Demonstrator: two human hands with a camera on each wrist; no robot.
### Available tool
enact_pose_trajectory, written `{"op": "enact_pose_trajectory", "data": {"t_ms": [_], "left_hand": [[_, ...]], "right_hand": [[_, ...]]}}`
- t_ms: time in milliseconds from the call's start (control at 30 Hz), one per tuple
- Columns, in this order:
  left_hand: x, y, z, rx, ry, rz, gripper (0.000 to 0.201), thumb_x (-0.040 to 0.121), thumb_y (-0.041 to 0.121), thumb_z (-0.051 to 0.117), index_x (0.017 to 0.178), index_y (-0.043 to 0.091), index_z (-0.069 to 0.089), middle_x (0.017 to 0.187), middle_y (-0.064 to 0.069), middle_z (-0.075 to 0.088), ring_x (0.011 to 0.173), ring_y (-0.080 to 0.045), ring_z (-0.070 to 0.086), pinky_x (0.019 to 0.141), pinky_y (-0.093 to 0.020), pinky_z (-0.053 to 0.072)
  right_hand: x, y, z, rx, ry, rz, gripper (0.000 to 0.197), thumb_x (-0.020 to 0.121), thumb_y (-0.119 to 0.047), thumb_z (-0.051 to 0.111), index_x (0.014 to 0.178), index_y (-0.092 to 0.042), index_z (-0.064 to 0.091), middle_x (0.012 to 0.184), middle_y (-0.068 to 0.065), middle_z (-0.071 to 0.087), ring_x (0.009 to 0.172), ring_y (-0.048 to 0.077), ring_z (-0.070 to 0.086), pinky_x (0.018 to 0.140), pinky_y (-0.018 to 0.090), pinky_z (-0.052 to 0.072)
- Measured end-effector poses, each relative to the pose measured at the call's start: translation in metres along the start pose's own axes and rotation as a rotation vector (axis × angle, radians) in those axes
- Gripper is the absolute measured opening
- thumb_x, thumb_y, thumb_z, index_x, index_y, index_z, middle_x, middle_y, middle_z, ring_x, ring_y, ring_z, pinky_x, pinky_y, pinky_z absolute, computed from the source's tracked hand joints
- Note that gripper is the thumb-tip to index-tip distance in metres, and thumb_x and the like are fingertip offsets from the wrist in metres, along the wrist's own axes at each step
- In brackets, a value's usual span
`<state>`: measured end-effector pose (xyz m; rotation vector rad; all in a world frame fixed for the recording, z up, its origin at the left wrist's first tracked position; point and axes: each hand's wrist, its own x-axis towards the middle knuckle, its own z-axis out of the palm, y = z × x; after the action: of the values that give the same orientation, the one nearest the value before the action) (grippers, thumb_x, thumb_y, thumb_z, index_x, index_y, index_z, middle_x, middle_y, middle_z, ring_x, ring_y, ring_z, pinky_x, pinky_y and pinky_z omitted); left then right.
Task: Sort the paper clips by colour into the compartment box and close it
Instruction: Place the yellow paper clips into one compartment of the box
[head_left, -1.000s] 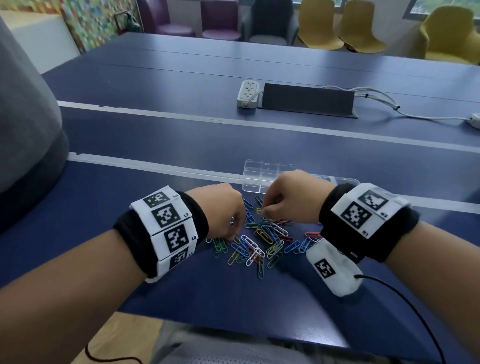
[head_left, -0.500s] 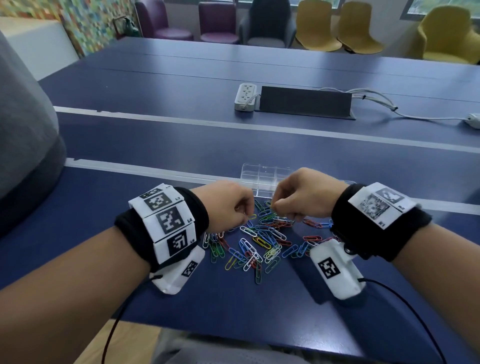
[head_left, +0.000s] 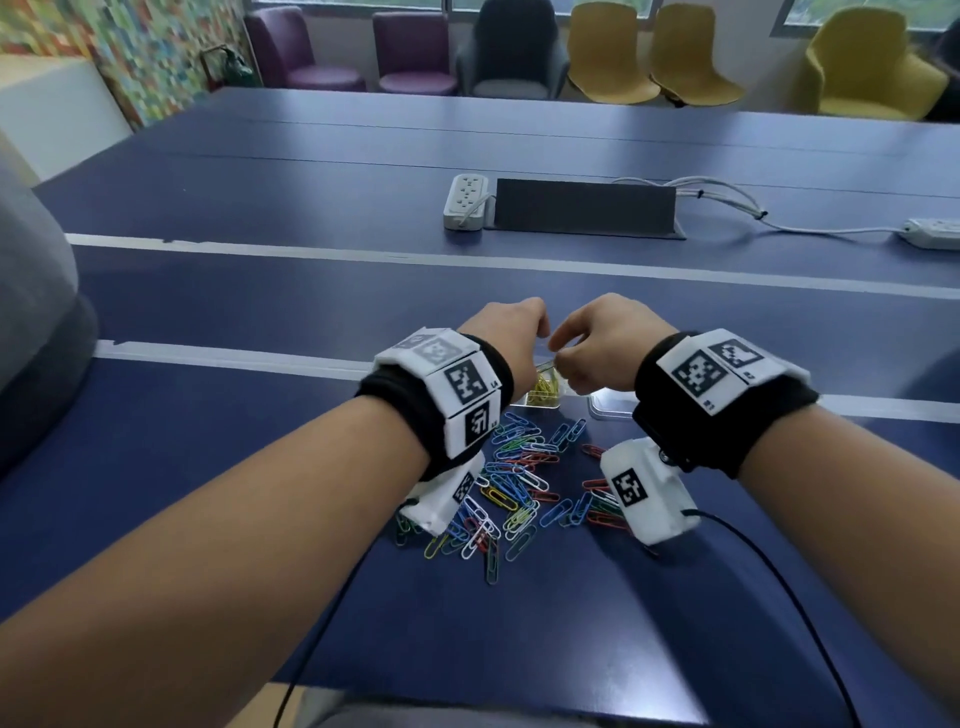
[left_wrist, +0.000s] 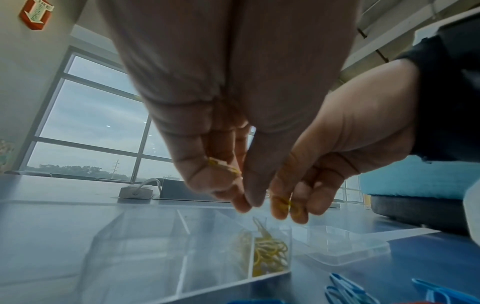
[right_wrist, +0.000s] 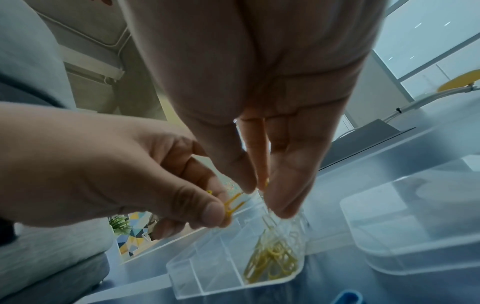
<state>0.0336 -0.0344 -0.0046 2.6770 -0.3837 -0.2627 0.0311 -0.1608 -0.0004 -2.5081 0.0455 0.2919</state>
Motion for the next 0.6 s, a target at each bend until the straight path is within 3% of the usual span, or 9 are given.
{"op": "enact_pose_trajectory", "data": {"t_ms": [167,500,600], "left_hand": [[0.008,0.009,-0.003,-0.037,-0.011,-0.018,0.042,0.083,0.004,0.06,0.122,0.018,0.049,0.112,-0.008,0.065,0.102,-0.025,0.062,0.088,-0.036,0.052],[0.008,0.018,-0.002,-0.177,-0.018,-0.043,0.052,0.087,-0.001,0.049,0.132,0.023,0.044,0.12,-0.009,0.061,0.103,-0.026,0.062,0.087,-0.037,0.054],[0.007,0.013,-0.003,-0.193,-0.001,-0.034,0.042,0.087,0.003,0.049,0.124,0.022,0.05,0.112,-0.006,0.064,0.094,-0.024,0.063,0.084,-0.035,0.055]], "right_hand": [[0.006,0.008,-0.002,0.049,-0.014,0.013,0.04,0.078,-0.003,0.057,0.114,-0.016,0.067,0.099,0.01,0.073,0.092,0.026,0.07,0.089,0.04,0.056],[0.002,0.02,-0.003,0.106,-0.024,0.026,0.036,0.083,-0.005,0.051,0.113,-0.021,0.062,0.085,0.012,0.075,0.073,0.026,0.074,0.081,0.041,0.06],[-0.005,0.019,-0.004,0.056,-0.02,-0.006,0.03,0.085,-0.006,0.051,0.106,-0.022,0.066,0.087,0.01,0.074,0.069,0.023,0.072,0.078,0.038,0.061]]}}
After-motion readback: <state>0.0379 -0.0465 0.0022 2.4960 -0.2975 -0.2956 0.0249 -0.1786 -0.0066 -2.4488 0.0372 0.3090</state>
